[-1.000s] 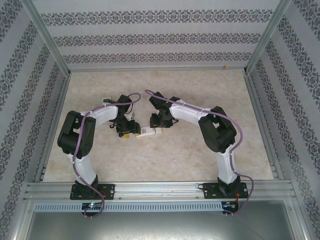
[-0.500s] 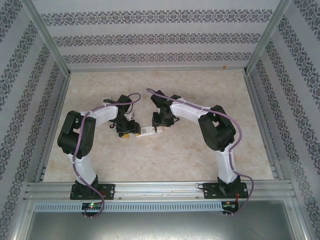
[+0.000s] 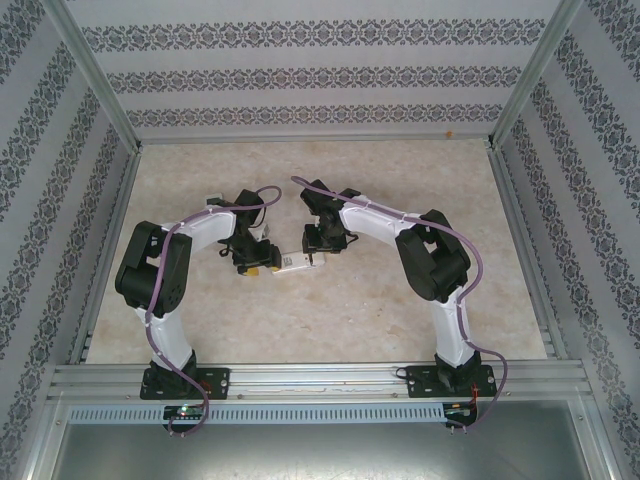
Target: Load the batteries into the remote control
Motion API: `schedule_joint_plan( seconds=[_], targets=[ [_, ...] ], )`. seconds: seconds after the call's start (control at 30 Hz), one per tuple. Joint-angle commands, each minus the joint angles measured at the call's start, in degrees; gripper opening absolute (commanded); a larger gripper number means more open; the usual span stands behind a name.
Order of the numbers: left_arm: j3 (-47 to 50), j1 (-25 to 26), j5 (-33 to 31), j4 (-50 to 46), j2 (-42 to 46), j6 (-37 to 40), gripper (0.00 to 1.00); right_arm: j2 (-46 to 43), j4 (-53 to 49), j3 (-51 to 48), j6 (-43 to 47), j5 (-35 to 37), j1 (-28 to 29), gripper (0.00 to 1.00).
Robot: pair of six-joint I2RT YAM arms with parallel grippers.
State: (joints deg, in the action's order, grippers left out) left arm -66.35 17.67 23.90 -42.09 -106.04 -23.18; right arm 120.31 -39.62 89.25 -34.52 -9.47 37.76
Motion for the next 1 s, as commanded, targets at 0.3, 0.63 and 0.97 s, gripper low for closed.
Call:
schedule_joint_plan(
  seconds=[0.3,0.63,0.97],
  targets=[
    [0.60,1.88,-0.90,11.24,-4.57,-0.47,0.59,1.29,-1.56,0.48,0.16,-0.71,0.79,0.49],
    [0.79,1.84,-0.87,11.15,-4.56,-0.33,0.59,-3.99,-1.84,-0.22,-1.10,-3.82,-0.98,0.59],
    [0.17,1.88,-0.44,11.24,-5.03,-0.20,0.59,-8.37,0.92,-7.68,-2.32,-4.06,-4.27,0.48]
  ],
)
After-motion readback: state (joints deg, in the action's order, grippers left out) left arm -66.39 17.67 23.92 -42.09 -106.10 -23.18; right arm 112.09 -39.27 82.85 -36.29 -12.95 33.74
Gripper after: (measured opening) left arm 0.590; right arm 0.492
